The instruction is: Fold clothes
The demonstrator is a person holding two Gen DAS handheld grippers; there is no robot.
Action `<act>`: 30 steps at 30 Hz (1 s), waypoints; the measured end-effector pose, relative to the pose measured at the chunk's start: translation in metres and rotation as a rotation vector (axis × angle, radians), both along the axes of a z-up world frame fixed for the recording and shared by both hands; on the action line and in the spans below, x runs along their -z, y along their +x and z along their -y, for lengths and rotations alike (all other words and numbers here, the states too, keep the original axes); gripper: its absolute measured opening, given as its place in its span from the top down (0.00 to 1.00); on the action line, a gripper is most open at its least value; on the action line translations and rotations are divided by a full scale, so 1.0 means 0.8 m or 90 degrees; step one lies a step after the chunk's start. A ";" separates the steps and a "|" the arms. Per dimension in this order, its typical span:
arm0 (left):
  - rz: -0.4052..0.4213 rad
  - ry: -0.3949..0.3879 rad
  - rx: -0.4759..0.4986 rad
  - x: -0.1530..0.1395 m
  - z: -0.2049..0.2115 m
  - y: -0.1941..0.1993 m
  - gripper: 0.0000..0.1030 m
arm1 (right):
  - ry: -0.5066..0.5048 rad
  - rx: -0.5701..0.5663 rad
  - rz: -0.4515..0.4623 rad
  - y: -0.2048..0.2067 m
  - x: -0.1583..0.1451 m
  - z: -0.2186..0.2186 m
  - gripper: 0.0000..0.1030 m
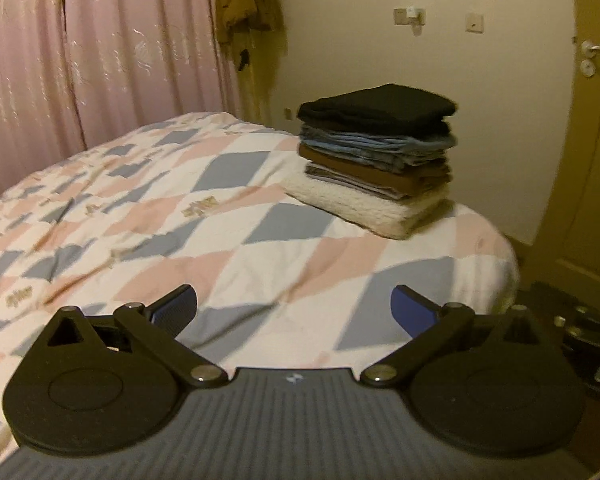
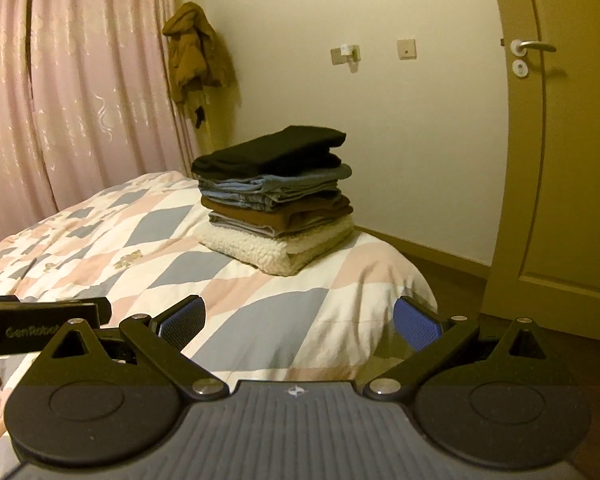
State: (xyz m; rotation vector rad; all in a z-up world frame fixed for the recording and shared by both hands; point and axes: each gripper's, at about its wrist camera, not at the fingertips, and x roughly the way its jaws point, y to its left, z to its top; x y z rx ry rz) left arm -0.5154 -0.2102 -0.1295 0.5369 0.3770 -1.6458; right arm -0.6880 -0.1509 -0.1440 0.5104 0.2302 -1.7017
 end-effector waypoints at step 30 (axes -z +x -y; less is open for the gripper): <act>-0.025 -0.005 -0.013 -0.013 -0.098 0.027 0.01 | 0.019 0.049 0.059 -0.003 -0.023 -0.080 0.00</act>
